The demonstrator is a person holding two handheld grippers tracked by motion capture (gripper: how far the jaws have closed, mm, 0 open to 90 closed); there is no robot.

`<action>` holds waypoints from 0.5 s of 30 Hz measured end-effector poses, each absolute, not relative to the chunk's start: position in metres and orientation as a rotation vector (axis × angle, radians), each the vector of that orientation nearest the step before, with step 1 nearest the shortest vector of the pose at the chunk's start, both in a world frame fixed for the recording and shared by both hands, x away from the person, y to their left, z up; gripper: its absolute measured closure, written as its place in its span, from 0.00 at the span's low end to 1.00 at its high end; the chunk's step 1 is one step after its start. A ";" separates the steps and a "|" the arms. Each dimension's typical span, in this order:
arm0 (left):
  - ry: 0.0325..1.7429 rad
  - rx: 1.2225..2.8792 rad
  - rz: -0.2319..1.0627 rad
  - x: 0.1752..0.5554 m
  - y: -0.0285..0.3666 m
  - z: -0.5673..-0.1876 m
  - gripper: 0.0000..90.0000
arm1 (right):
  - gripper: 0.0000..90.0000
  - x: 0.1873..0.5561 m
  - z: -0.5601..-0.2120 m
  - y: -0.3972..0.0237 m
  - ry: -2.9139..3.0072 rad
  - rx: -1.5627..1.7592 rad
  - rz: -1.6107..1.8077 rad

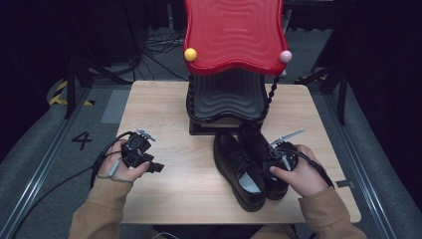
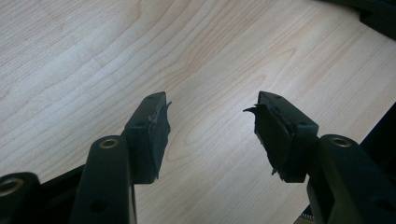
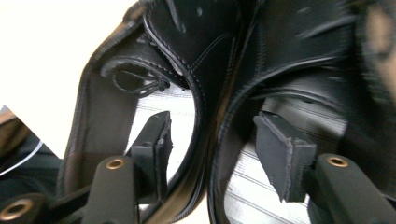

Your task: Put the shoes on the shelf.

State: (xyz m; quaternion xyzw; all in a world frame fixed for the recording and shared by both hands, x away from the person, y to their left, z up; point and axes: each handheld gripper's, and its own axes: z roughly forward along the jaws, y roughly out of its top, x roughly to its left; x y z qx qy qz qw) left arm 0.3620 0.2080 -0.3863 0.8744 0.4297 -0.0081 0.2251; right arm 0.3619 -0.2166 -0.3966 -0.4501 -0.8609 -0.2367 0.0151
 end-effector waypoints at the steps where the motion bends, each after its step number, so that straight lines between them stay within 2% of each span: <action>1: 1.188 2.411 -0.024 0.362 0.208 -0.386 0.50 | 0.51 0.363 -0.401 -0.213 -2.681 -1.398 -0.717; 9: 1.195 2.418 -0.010 0.362 0.207 -0.388 0.52 | 0.52 0.370 -0.423 -0.192 -2.714 -1.485 -0.608; 15: 1.192 2.415 -0.007 0.364 0.206 -0.388 0.52 | 0.60 0.376 -0.429 -0.187 -2.725 -1.588 -0.530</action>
